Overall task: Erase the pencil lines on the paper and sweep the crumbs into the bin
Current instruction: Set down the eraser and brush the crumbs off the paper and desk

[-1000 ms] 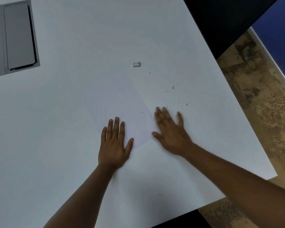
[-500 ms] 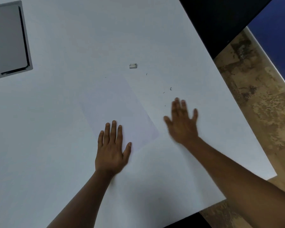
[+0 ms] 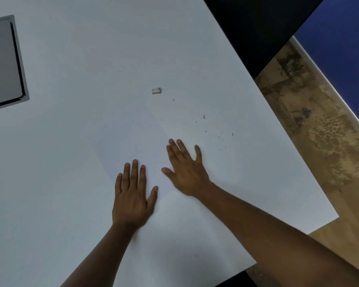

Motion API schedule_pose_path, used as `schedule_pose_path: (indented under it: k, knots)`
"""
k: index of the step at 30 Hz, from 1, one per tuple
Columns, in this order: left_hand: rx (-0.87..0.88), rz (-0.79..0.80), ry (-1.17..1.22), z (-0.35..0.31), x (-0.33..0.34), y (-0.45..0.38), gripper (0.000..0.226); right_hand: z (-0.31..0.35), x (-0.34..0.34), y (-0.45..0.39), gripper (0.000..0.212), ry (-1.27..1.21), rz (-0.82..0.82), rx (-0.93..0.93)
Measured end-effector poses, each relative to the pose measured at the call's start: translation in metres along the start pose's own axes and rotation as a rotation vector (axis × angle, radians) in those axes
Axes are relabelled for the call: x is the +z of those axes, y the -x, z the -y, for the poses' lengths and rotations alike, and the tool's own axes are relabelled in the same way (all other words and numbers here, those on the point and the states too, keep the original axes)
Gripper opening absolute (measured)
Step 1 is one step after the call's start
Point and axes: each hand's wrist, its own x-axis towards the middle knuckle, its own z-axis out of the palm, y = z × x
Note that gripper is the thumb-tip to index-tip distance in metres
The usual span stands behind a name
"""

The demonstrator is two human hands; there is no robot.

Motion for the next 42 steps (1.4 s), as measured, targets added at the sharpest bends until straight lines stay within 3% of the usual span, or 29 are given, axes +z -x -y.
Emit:
schedule_pose_path:
  k: [7,10,14,19,23,26,30,34,37,42]
  knots:
    - [0.012,0.021,0.038,0.004,-0.003,0.001,0.076,-0.123,-0.016,0.014,0.076,0.105,-0.034,0.298]
    - [0.024,0.028,0.068,0.010,-0.006,0.000,0.076,-0.155,-0.028,0.024,0.078,0.105,-0.029,0.340]
    - [0.046,0.026,0.074,0.016,-0.008,-0.002,0.076,-0.124,-0.028,0.025,0.079,0.077,-0.055,0.266]
    - [0.052,0.021,0.038,0.021,-0.006,0.005,0.076,-0.019,-0.013,-0.001,0.076,0.011,0.023,-0.050]
    - [0.084,0.018,-0.015,0.024,-0.004,0.007,0.076,0.025,-0.007,-0.031,0.077,-0.003,0.040,-0.099]
    - [0.086,0.017,-0.025,0.024,-0.003,0.007,0.076,0.008,-0.007,-0.038,0.080,0.022,0.010,0.009]
    - [0.083,0.016,-0.011,0.025,-0.002,0.008,0.075,-0.060,-0.015,-0.024,0.078,0.063,-0.068,0.288]
    - [0.086,0.025,0.006,0.025,-0.002,0.008,0.075,-0.111,-0.033,-0.001,0.082,0.026,-0.017,0.468]
    - [0.071,0.025,0.043,0.025,-0.003,0.007,0.075,-0.102,-0.039,0.011,0.086,0.033,-0.043,0.411]
    - [0.104,-0.093,0.038,0.012,-0.018,-0.005,0.071,-0.060,-0.018,0.038,0.081,0.046,0.018,0.122]
